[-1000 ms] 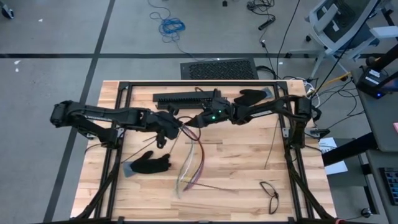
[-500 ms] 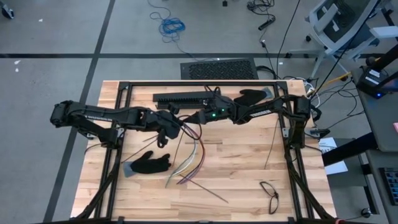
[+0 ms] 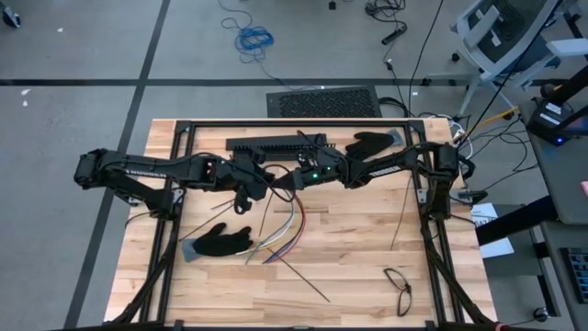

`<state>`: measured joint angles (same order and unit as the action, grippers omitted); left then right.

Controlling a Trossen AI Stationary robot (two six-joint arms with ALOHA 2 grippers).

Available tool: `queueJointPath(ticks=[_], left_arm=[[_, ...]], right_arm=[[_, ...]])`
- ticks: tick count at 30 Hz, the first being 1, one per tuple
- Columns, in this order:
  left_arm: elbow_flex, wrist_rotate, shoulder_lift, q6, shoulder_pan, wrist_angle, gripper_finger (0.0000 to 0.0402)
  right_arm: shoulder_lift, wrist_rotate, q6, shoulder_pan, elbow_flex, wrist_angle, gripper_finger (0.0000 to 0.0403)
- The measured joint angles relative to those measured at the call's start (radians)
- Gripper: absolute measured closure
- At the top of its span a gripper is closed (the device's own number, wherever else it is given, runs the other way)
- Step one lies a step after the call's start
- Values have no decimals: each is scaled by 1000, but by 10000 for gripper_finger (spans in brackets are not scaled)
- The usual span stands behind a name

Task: Ziptie cables
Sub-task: Put the zip tied cabled wires into the cable duct

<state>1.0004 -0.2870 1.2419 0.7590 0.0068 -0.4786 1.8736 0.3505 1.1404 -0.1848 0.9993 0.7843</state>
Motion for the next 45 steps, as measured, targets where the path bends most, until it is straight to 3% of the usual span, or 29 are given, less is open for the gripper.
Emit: queueJointPath(ticks=[10,20,45], left_arm=[[0,5,0,-20,-30,-57,360],[0,-1,0,-19,-14,-36,360],[0,-13,0,-20,-14,-51,360]], right_arm=[[-1,-9,7,-17,0,28,94],[-1,-2,6,-7,0,28,166],[-1,-4,19,-3,0,50,245]])
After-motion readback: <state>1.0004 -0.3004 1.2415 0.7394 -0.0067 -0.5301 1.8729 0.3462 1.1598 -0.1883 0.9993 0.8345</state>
